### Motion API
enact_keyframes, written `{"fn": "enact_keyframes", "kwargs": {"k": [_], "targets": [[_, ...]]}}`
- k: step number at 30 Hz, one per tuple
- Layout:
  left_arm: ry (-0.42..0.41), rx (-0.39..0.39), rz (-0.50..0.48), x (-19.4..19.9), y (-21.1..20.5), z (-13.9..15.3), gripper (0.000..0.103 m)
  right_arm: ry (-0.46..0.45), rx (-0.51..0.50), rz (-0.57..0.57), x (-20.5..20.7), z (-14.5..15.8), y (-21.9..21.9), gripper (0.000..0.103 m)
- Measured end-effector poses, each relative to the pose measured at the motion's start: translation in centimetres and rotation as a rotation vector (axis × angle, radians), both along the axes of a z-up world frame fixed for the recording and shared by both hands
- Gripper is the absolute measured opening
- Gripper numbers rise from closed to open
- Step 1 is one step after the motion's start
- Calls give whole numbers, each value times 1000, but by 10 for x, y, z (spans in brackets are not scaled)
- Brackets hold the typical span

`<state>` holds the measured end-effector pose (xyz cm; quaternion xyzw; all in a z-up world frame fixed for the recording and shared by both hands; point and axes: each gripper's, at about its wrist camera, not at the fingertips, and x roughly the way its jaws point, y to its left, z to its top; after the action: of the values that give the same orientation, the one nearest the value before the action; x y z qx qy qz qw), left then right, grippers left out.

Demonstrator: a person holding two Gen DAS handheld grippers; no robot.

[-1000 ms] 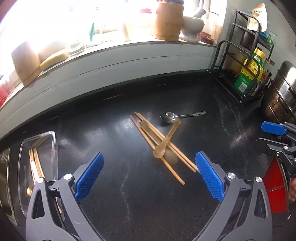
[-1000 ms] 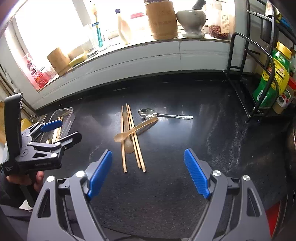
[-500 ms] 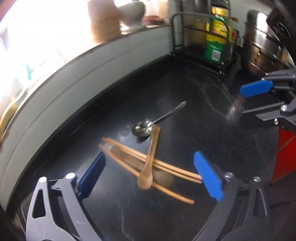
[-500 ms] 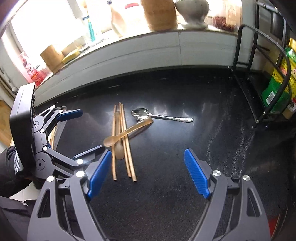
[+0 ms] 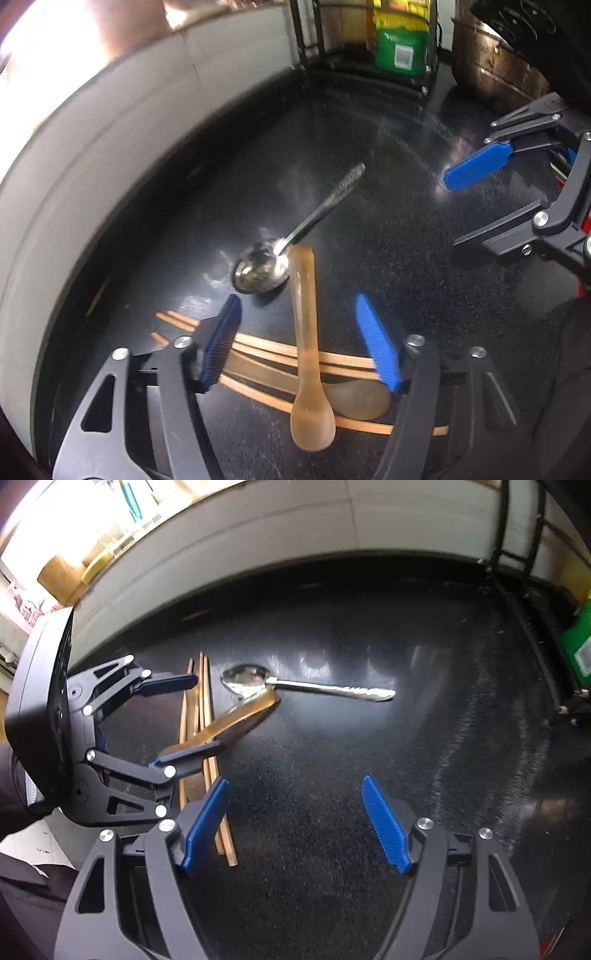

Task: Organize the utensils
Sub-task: 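Close the left tool on the wooden spoon while the right tool grasps a chopstick, then lift the wooden spoon and chopstick and carry both over the clear tray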

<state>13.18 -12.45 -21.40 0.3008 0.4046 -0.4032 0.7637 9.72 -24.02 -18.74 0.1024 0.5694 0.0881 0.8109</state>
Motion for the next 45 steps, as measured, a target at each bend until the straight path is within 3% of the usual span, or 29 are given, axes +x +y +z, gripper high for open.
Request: {"fn": "enact_keyframes", "kwargs": {"k": [6, 7, 10, 12, 17, 26, 33, 41, 43, 45], "targets": [[97, 26, -1, 10, -7, -19, 46, 26, -14, 24, 15, -16, 0, 69], [105, 21, 4, 12, -6, -19, 41, 30, -14, 22, 15, -18, 1, 69], [112, 13, 30, 15, -7, -18, 13, 37, -9, 21, 19, -22, -1, 65], [143, -21, 84, 22, -2, -10, 13, 44, -4, 30, 22, -25, 2, 59], [167, -155, 273, 32, 44, 34, 13, 30, 10, 96, 28, -27, 22, 55], [171, -210, 575, 28, 117, 62, 13, -59, -143, 322, 37, -35, 89, 50], [169, -226, 652, 22, 127, 62, 13, -103, -198, 353, 34, -42, 104, 46], [149, -246, 667, 11, 138, 71, 13, -117, -246, 363, 22, -46, 99, 45], [150, -248, 677, 9, 139, 72, 12, -123, -238, 355, 24, -46, 102, 39], [161, -252, 703, 6, 143, 73, 13, -109, -231, 346, 27, -45, 103, 8]]}}
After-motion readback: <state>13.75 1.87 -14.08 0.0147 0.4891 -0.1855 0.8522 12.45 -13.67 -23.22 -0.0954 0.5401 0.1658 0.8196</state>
